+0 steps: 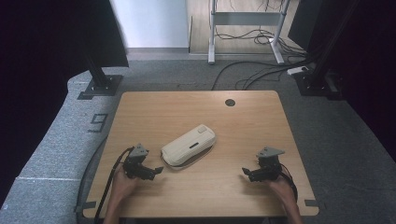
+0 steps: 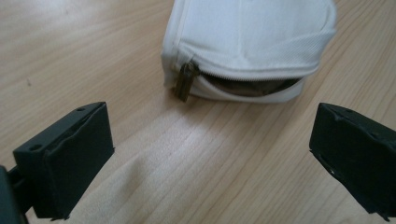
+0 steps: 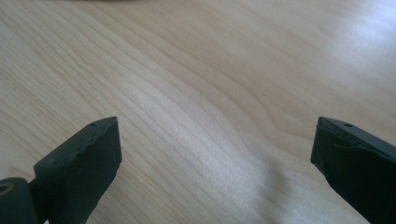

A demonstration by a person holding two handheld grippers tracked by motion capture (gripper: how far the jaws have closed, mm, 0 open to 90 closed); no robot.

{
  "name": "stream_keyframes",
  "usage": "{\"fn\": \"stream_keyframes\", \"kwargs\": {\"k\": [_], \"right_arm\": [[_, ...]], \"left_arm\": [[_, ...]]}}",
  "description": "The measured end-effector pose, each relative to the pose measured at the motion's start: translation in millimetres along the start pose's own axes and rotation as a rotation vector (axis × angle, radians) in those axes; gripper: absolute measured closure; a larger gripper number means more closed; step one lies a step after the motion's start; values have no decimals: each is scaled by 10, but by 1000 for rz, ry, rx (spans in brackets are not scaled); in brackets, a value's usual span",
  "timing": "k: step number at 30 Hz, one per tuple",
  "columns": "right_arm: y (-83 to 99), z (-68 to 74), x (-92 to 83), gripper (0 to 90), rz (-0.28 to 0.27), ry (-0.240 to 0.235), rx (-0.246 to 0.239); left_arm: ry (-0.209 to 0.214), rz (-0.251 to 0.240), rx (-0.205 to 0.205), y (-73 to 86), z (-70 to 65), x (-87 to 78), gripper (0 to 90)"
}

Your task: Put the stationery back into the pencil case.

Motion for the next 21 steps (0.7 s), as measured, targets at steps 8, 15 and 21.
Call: {"fn": "stream_keyframes", "kwargs": {"k": [8,15,21], "right_arm": [[156,40,79,5,31,-1,-3],[175,45,79,0,40,-7,12],[182,48,75,0,38,-4,14]], "left_arm": [[-24,48,-19,169,59,123,0],[-54,83,-16,203,70,147,0],[-61,83,-21,203,73,147,0]]}}
Point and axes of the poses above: each handheld gripper's, and its own axes: x roughly forward along the jaws, y roughly out of its underside, z roughly to its left, the point moved 6 cm from there along x, roughly forward along the jaws, and after that the axes turned 15 degrees about y, right-handed, at the moved point
